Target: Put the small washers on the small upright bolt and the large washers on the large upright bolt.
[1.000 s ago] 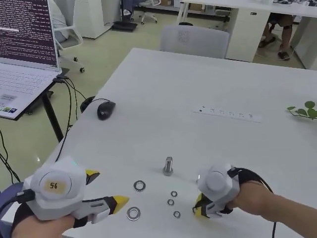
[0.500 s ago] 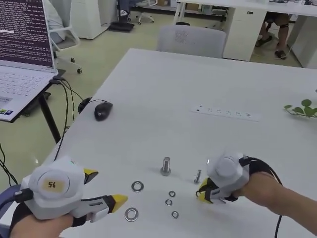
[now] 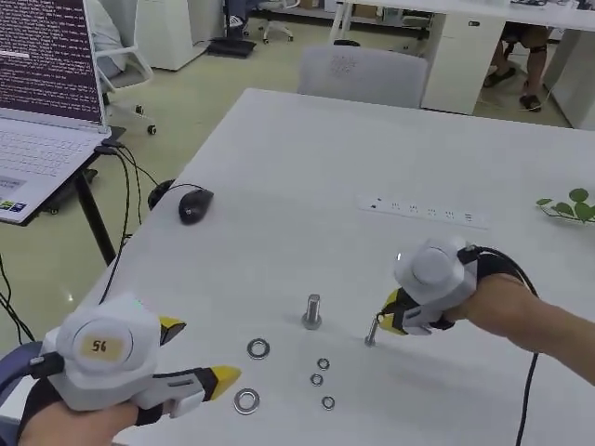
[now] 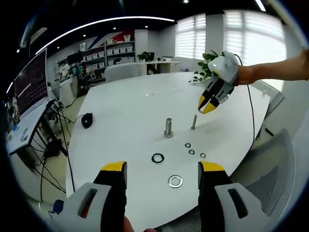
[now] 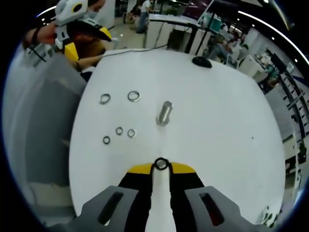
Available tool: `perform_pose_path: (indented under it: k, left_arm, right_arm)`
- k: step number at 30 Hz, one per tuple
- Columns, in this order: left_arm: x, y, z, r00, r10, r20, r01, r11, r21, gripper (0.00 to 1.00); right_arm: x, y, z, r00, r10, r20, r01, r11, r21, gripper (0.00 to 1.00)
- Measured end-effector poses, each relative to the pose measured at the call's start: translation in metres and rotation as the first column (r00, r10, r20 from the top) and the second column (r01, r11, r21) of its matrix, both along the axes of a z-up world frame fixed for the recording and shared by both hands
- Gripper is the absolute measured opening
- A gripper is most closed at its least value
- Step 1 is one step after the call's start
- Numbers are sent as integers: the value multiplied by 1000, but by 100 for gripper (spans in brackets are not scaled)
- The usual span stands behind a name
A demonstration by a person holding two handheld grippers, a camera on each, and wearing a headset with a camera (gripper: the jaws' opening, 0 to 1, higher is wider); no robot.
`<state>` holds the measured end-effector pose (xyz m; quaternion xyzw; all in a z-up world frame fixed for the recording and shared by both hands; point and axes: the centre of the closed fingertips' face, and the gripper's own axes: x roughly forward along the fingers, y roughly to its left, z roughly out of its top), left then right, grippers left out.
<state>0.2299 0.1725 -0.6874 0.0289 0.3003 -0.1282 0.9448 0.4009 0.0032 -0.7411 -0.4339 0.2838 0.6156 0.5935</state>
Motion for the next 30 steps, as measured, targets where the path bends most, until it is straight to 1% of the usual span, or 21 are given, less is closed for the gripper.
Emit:
perform_pose_path:
  k: [2,4,6,10,17,20,30]
  left_arm:
    - [0,1,1,1000,3,0,-3,1000,1,59]
    - [0,2,1,1000,6,0,-6,1000,0,59]
    - [-1,3,1,1000,13,-1,-13,1000,-2,59]
    - [-2,4,0,1000,19,-4,-19,1000,-4,59]
    - [-4,4,-2,1000,23,-8,-23,1000,-8,59]
    - [-4,5,-2,1000,26,-9,-26,1000,-8,59]
    - [-4,6,-2,1000,30,-10,-30,1000,-8,59]
  right_arm:
    - [4,1,-2,1000,5,4,-5,1000,-19,13]
    - [7,2,-4,1000,-3,-4,3,1000,-27,13]
    - [8,3,-6,1000,-9,-15,8,1000,-29,13]
    - [7,3,-13,1000,-6,-22,5,999,-51,13]
    - [7,1,-18,999,-5,-33,3,998,-70,13]
    - [8,1,-19,1000,-6,-28,4,997,-74,13]
    - [7,2,-23,999,7,-38,-10,996,-86,13]
